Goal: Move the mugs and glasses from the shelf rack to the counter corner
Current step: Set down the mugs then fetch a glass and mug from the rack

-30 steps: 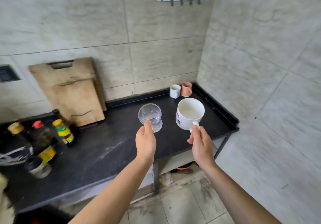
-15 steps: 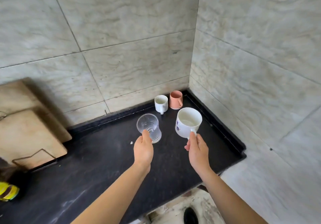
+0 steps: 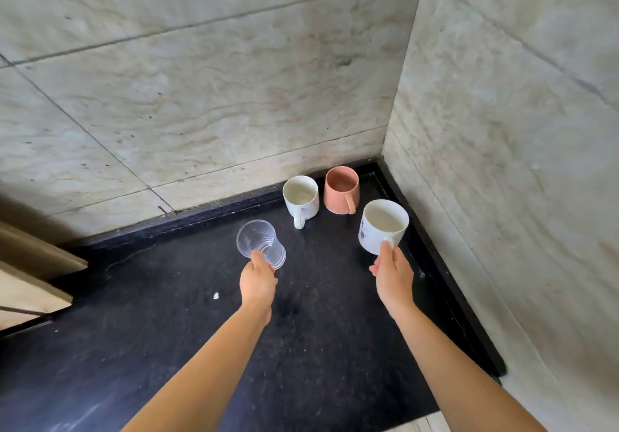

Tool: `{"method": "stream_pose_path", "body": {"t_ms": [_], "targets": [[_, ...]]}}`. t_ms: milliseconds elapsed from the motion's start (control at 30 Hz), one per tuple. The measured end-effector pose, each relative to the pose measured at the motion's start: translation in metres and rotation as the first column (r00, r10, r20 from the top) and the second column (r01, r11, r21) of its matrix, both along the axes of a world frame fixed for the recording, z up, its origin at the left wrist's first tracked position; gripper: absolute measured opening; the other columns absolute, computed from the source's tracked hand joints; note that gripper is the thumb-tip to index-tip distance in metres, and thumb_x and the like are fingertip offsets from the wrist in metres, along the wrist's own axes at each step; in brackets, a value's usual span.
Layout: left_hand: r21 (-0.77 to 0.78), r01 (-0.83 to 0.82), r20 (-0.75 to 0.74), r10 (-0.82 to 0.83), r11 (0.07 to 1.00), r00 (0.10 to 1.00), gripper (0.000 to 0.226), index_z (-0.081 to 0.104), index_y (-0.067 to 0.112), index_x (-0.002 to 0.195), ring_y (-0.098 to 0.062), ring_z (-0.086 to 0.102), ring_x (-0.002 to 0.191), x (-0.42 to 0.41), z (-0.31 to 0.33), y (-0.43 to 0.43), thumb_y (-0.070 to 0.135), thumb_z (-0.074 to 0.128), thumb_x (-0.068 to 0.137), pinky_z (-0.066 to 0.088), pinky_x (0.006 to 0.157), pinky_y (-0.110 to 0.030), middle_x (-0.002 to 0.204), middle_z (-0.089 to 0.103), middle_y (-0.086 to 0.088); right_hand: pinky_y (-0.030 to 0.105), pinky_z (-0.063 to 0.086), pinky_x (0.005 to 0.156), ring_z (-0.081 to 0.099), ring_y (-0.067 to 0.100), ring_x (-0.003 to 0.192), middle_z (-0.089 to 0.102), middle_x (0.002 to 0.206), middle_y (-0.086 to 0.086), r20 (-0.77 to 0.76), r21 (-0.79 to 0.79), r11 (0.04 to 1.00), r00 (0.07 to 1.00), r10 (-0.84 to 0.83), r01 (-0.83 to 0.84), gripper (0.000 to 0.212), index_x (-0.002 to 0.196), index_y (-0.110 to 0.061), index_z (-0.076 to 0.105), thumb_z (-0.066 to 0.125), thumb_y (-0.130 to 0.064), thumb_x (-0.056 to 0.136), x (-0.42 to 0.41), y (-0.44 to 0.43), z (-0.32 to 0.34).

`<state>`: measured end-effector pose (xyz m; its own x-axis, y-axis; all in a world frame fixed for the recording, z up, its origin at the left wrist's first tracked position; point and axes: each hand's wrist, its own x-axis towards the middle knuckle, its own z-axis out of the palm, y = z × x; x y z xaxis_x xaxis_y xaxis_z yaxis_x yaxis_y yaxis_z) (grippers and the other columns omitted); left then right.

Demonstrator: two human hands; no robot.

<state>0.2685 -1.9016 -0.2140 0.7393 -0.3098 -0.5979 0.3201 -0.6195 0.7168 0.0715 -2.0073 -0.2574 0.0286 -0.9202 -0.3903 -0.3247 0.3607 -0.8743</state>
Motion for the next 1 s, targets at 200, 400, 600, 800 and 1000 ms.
{"method": "stream_pose_path", "body": {"t_ms": [200,400,600,800,1000], "targets": [[0.018,0.004,0.034,-0.005,1.000,0.999,0.043,0.043,0.011,0.074,-0.023,0.054,0.076,0.026,-0.037,-0.040,0.043,0.030,0.099,0.033,0.057,-0.031,0.079,0.053,-0.007,0.030,0.045,0.072,0.067,0.016,0.078,0.061,0.079,0.002,-0.012,0.014,1.000,1.000,-0.016,0.016,0.040,0.081,-0.020,0.054,0.035,-0.044,0.107,0.016,-0.044,-0.034],[-0.034,-0.026,0.075,0.029,0.999,0.997,0.046,0.047,0.014,0.076,-0.020,0.058,0.078,0.047,-0.057,-0.072,0.049,0.029,0.099,0.036,0.059,-0.030,0.081,0.056,-0.004,0.032,0.041,0.071,0.065,0.016,0.077,0.063,0.080,0.006,-0.059,-0.025,1.000,0.998,0.000,-0.001,0.040,0.078,-0.019,0.053,0.036,-0.041,0.107,0.031,-0.081,-0.056],[-0.051,-0.023,0.094,0.028,0.998,0.995,0.050,0.048,0.014,0.076,-0.023,0.056,0.078,0.068,-0.060,-0.096,0.053,0.027,0.100,0.038,0.063,-0.031,0.078,0.053,-0.004,0.025,0.041,0.067,0.063,0.005,0.074,0.060,0.078,0.000,-0.099,-0.054,0.996,0.993,0.062,-0.068,0.039,0.078,-0.022,0.051,0.034,-0.040,0.108,0.041,-0.106,-0.065],[-0.083,-0.031,0.127,0.042,0.996,0.991,0.053,0.050,0.012,0.077,-0.018,0.053,0.070,0.076,-0.067,-0.101,0.057,0.030,0.100,0.045,0.065,-0.030,0.074,0.054,-0.001,0.034,0.041,0.080,0.062,0.016,0.078,0.060,0.081,0.002,-0.052,-0.016,0.997,0.996,0.068,-0.069,0.039,0.077,-0.023,0.051,0.034,-0.040,0.107,0.054,-0.117,-0.078],[-0.105,-0.022,0.163,0.039,0.994,0.986,0.056,0.054,0.014,0.082,-0.015,0.055,0.070,0.083,-0.074,-0.100,0.062,0.030,0.098,0.052,0.077,-0.035,0.075,0.057,0.001,0.045,0.051,0.084,0.062,0.018,0.078,0.063,0.085,0.003,-0.050,-0.008,0.997,0.995,0.083,-0.083,0.037,0.081,-0.021,0.054,0.035,-0.041,0.106,0.073,-0.137,-0.074]]}}
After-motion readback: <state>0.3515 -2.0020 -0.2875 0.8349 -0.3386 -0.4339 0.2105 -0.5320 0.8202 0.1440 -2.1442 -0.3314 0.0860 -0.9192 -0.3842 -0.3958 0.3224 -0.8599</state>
